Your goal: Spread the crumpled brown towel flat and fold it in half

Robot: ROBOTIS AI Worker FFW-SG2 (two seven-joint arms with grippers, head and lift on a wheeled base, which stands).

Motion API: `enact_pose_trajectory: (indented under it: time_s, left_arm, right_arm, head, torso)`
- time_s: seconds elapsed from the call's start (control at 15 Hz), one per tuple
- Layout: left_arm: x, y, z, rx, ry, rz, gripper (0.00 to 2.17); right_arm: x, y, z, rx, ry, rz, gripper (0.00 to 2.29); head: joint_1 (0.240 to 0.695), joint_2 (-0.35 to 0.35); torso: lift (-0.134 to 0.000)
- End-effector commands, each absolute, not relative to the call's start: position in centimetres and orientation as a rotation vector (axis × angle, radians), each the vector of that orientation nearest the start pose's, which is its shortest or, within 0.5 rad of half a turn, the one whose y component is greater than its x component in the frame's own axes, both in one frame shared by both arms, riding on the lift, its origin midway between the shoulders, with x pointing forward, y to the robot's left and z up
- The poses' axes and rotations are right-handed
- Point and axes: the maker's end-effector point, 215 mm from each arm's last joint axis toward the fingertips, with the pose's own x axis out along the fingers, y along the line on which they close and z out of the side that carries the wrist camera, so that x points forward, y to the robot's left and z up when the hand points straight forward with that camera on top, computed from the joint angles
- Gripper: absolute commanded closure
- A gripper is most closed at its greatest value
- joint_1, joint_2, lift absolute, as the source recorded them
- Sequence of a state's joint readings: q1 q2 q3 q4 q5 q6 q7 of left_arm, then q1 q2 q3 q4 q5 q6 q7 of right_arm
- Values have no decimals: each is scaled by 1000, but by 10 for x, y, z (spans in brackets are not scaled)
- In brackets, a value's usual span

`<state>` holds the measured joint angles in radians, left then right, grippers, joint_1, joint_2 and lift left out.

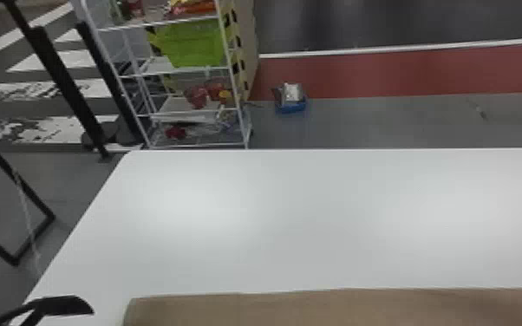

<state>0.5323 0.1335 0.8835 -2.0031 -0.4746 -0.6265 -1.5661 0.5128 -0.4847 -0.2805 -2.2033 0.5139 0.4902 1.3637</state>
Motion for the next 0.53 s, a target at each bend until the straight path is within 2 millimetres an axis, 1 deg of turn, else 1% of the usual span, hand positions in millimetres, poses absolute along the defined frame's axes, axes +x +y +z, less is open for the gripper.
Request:
enact_pose_trajectory:
  time_s: [0.0, 0.13, 0.27, 0.4, 0.47]
  left_arm:
    - [234, 411, -400, 1097, 594, -990, 151]
    - [235, 410, -400, 1098, 593, -993, 154]
    - [235, 409, -400, 1100, 592, -994, 154]
    - [235, 409, -399, 1101, 592, -993, 154]
    - [235, 409, -400, 1101, 592, -995, 154]
  right_arm:
    - [304, -326, -430, -671, 887, 950, 1062]
    - [299, -332, -429, -686, 896, 950, 1416]
    - [296, -341, -427, -688, 905, 930, 1413]
    - [292, -349, -426, -699, 910, 923, 1403]
    - [290, -349, -427, -702, 914, 925, 1325]
  head:
    - [695, 201]
    - [695, 194]
    - [695, 190]
    - [695, 167]
    - [695, 156]
  torso:
    - [-123]
    - [-123]
    - [-123]
    - [-123]
    - [-123]
